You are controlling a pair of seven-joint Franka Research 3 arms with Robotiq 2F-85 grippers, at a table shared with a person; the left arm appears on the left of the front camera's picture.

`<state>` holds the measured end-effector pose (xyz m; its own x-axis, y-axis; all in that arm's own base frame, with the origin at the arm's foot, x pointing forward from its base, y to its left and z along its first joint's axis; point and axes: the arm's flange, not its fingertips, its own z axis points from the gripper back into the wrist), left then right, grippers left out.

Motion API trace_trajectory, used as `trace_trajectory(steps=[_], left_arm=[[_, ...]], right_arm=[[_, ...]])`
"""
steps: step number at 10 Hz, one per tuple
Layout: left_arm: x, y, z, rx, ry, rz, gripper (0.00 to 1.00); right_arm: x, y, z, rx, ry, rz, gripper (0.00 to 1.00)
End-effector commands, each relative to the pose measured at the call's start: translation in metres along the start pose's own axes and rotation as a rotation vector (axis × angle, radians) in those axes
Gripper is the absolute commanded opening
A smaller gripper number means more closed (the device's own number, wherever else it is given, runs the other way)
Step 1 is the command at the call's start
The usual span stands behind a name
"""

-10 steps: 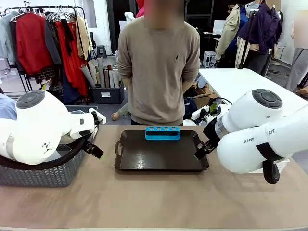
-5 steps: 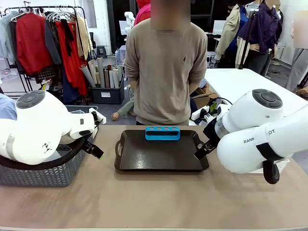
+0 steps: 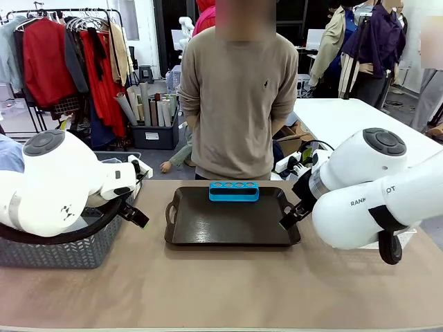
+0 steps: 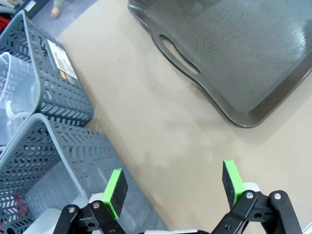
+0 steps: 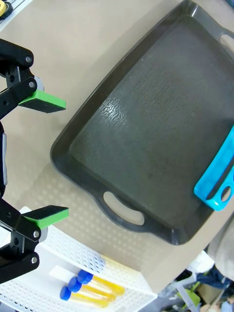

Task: Prepare the laboratory tools.
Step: Pick up one Large Measuring Cup and place it on the Handle tray.

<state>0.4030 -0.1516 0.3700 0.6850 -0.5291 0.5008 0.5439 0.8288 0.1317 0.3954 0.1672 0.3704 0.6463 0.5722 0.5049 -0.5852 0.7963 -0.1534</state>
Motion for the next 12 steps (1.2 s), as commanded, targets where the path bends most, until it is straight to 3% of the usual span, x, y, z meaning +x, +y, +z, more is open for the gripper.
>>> trace_trajectory(steps=[1, 5, 9, 12], left_arm=[[0.0, 0.0, 0.0, 0.0, 0.0, 0.0, 1.0], [-0.002, 0.002, 0.026, -0.02, -0.047, -0.142, 1.0], [-0.012, -0.004, 0.073, -0.049, -0.215, -0.374, 1.0], [-0.038, 0.005, 0.095, -0.074, -0.342, -0.497, 1.0]], right_arm=[[0.0, 0.0, 0.0, 0.0, 0.0, 0.0, 1.0], [0.008, 0.01, 0.012, 0.154, 0.0, 0.016, 1.0], [0.029, 0.0, 0.05, 0.292, -0.003, -0.001, 1.0], [0.048, -0.024, 0.076, 0.255, -0.038, -0.005, 1.0]])
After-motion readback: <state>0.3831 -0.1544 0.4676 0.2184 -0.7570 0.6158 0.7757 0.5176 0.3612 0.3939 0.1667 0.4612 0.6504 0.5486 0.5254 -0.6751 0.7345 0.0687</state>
